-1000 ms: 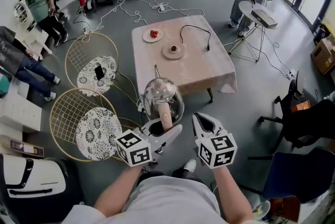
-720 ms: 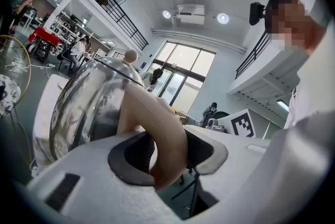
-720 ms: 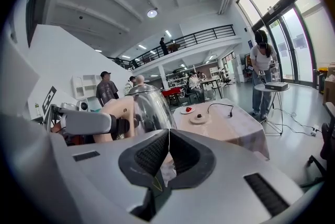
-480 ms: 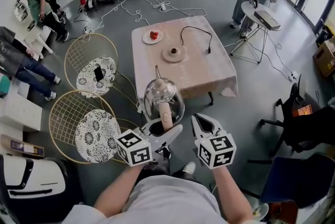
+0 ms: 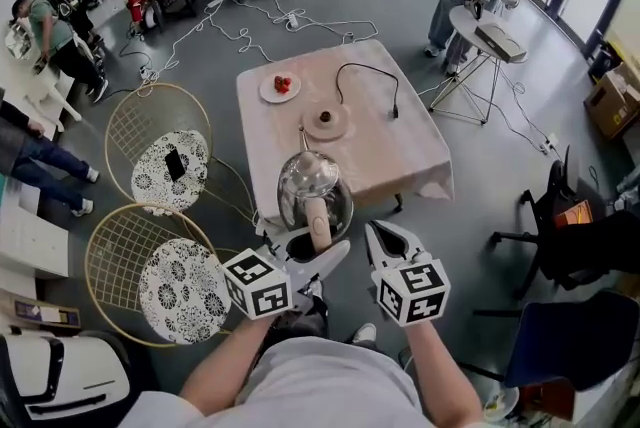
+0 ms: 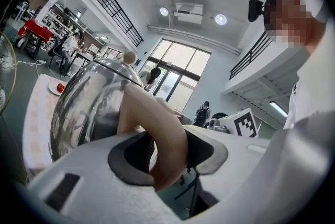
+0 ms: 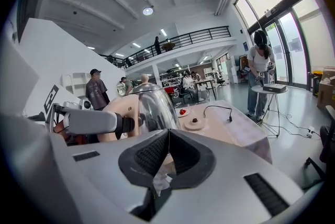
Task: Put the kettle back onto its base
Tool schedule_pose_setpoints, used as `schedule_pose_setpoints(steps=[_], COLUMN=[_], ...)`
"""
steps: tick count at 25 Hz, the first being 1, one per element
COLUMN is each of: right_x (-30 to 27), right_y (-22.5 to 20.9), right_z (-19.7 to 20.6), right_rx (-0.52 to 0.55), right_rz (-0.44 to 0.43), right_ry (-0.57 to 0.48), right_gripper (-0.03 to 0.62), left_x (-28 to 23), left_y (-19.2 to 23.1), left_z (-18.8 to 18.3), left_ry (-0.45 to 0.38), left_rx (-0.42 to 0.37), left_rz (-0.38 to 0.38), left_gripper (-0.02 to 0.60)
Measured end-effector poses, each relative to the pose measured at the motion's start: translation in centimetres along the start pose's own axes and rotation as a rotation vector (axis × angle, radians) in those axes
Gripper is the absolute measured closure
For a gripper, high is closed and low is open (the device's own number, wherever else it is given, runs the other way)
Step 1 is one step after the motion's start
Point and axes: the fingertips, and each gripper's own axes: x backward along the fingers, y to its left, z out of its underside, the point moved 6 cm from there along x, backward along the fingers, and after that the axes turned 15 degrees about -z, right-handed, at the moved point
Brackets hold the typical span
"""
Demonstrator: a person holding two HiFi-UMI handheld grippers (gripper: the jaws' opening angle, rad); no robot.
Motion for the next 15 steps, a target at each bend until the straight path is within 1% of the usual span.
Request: schedule_pose_setpoints(steps=[8, 15], right_x=[-6.0, -10.6], right_y=[-1.9, -2.4], right_z=[-2.4, -4.6], right_rx=[-0.002, 0.015], right_rz=[0.023, 0.046], right_ry=[0.018, 0.039], right_gripper=[0.589, 0.589], left_x=[-2.2, -3.1], left_y=[5.2, 9.6], left_z=[-3.3, -6.3], left_ry=[0.011, 0.011], left_rx=[-0.008, -0.015], left_rz=[0.042, 0.078], left_gripper=[0.416, 0.414])
